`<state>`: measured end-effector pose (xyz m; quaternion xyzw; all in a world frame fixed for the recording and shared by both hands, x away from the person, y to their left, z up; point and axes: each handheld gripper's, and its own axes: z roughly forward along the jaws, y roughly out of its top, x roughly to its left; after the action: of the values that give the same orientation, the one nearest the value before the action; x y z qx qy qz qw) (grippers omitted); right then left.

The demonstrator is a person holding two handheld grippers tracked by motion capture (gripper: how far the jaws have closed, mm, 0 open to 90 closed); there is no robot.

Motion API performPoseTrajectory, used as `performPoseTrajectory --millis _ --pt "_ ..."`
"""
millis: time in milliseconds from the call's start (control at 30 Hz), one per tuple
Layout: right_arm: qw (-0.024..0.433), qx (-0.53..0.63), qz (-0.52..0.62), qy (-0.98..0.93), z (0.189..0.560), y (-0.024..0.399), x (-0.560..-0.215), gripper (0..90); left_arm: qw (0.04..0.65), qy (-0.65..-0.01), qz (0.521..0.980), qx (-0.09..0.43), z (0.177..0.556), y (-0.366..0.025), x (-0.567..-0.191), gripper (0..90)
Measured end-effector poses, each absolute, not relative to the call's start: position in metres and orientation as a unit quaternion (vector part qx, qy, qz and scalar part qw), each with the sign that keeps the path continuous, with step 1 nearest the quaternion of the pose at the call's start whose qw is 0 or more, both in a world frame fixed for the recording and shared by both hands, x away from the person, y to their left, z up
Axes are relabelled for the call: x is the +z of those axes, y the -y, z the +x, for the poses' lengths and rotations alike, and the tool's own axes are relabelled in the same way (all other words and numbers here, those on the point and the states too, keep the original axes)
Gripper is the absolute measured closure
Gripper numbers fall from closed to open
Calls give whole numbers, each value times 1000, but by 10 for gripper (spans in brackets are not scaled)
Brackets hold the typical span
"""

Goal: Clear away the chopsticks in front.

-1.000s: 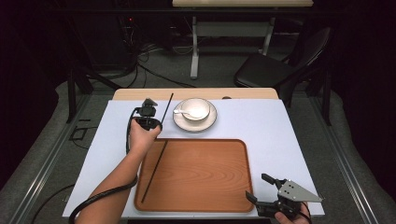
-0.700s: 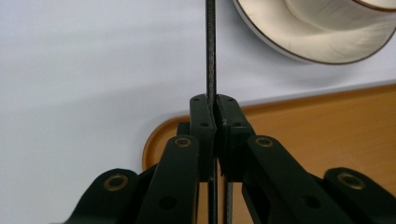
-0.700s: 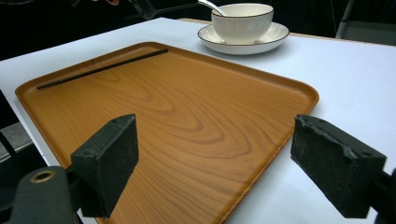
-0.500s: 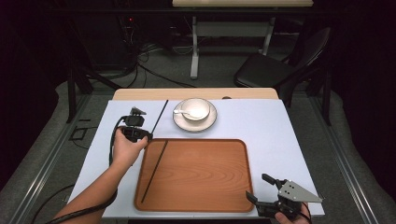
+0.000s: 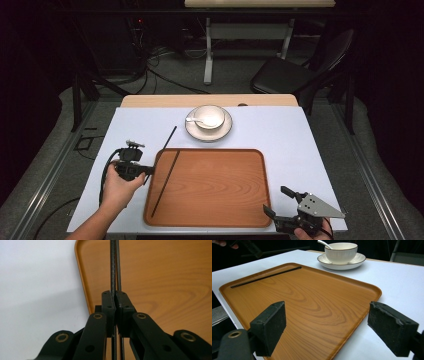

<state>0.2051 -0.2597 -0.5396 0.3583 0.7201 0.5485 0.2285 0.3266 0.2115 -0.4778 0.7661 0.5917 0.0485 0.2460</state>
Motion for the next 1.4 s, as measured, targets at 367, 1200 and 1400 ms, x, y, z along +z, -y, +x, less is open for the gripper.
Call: performPoseTrajectory --millis 367,1200,1400 --pt "230 545 358 -722 205 259 -540 146 231 -594 770 27 294 -218 -503 859" --pt "230 545 357 -723 205 259 -540 146 227 -602 765 -14 287 -217 -522 854" --pt "229 545 358 -723 205 259 -540 146 230 -601 765 -16 288 -217 -525 821"
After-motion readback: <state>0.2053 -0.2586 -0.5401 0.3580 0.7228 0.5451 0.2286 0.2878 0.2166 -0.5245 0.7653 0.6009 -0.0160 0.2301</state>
